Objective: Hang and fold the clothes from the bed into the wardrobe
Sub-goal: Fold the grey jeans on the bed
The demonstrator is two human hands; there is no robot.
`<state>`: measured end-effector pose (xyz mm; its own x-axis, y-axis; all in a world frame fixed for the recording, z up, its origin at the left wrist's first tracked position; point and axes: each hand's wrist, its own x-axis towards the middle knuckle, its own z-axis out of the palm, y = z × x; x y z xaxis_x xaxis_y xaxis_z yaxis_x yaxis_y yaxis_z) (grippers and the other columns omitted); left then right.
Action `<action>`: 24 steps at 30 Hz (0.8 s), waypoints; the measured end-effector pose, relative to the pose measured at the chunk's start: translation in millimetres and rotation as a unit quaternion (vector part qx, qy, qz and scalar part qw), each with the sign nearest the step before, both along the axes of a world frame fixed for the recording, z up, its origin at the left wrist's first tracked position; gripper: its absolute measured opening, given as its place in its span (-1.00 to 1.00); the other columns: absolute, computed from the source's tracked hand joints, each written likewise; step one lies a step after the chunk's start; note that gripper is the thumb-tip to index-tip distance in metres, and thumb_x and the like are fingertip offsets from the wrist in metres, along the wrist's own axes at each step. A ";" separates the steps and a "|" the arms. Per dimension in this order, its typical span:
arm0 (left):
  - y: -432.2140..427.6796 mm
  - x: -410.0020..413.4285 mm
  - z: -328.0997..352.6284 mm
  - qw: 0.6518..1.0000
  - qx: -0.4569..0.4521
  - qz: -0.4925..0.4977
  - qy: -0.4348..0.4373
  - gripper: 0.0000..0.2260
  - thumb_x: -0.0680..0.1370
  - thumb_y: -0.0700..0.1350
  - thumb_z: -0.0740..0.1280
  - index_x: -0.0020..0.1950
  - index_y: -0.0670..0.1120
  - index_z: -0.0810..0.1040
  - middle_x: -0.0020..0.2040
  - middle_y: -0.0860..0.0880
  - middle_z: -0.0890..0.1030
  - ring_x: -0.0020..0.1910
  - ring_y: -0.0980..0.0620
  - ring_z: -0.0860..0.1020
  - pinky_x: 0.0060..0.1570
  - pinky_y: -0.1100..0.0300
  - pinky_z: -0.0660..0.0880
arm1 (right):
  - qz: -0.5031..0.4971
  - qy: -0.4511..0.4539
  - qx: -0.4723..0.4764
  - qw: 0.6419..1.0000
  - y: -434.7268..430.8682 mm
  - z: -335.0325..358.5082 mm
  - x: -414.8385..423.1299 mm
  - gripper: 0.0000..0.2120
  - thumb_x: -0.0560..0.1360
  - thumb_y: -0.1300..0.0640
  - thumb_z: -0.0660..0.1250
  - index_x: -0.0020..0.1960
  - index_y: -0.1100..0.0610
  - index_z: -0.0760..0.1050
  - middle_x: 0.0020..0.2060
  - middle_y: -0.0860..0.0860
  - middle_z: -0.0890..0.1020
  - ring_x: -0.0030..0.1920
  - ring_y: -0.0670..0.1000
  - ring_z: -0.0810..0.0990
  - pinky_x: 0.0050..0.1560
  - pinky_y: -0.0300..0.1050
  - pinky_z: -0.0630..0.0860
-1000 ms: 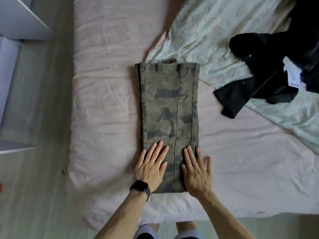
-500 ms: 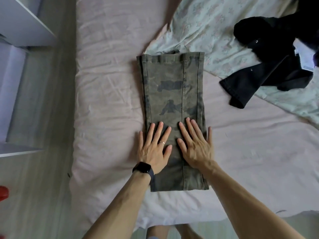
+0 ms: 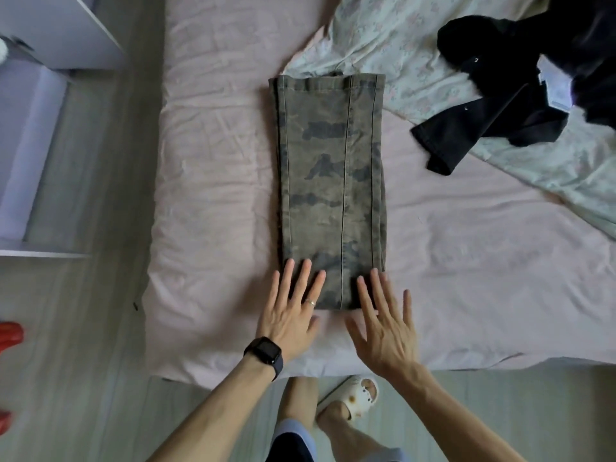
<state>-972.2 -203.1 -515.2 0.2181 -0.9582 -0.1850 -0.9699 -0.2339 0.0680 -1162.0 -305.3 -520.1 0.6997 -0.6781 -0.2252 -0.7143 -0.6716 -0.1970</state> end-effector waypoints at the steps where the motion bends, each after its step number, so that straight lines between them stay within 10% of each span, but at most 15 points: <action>1: -2.0 -2.3 1.1 1.000 0.011 0.015 -0.014 -0.28 0.52 0.01 0.29 0.63 -0.08 0.09 0.61 -0.23 0.08 0.58 -0.31 0.05 0.48 -0.27 0.15 | 0.025 0.005 0.002 1.000 2.6 0.5 -2.3 -0.23 0.54 -0.09 0.30 0.64 0.06 0.06 0.63 0.07 0.03 0.62 0.08 -0.02 0.54 0.30 0.04; 5: -13.9 -1.0 1.7 0.995 0.037 0.001 -0.088 -0.46 0.57 -0.13 0.16 0.57 -0.12 0.26 0.53 -0.26 0.29 0.50 -0.29 0.29 0.39 -0.17 0.36 | 0.039 0.028 -0.018 0.999 -5.0 -3.1 11.3 -0.16 0.43 0.26 0.35 0.63 0.06 0.10 0.62 0.08 0.11 0.61 0.10 0.06 0.53 0.28 0.13; 10: -21.3 6.5 -7.6 0.984 0.059 -0.081 -0.144 -0.58 0.60 -0.08 0.14 0.45 -0.04 0.48 0.36 -0.19 0.54 0.31 -0.22 0.55 0.25 -0.04 0.52 | 0.056 0.053 -0.036 0.996 -14.9 -7.5 27.1 -0.35 0.51 0.23 0.15 0.61 0.11 0.17 0.57 0.14 0.23 0.56 0.21 0.21 0.49 0.30 0.23; 14: -33.8 5.6 3.7 0.976 0.123 -0.075 -0.162 -0.54 0.57 -0.12 0.05 0.40 0.06 0.54 0.30 -0.09 0.60 0.24 -0.13 0.61 0.22 0.05 0.55 | 0.069 0.087 0.051 0.992 -27.1 -5.1 27.7 -0.29 0.58 0.23 0.08 0.65 0.02 -0.14 0.63 0.07 -0.04 0.62 0.14 -0.07 0.55 0.26 -0.04; 19: -49.8 5.9 28.6 0.973 0.223 -0.036 -0.052 -0.50 0.66 -0.25 -0.02 0.61 -0.21 -0.01 0.58 -0.31 0.12 0.53 -0.35 0.16 0.48 -0.12 0.22 | 0.121 0.111 0.064 0.984 -48.0 14.0 17.2 -0.32 0.65 0.18 0.08 0.64 -0.08 -0.20 0.64 -0.05 -0.06 0.63 0.02 -0.07 0.56 0.19 -0.06; 24: -47.0 4.3 75.6 0.978 0.210 -0.002 0.002 -0.46 0.60 -0.23 0.18 0.57 -0.20 0.13 0.51 -0.21 0.28 0.43 -0.22 0.31 0.33 -0.03 0.40 | 0.126 0.069 0.083 0.986 -45.2 55.8 9.6 -0.44 0.68 0.02 0.14 0.63 -0.11 0.04 0.58 -0.07 0.24 0.56 0.00 0.24 0.50 0.14 0.20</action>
<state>-967.9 -250.1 -439.6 0.2131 -0.7986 -0.5629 -0.9708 -0.2379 -0.0300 -1152.4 -350.5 -464.3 0.7958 -0.4322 -0.4242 -0.5568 -0.7977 -0.2316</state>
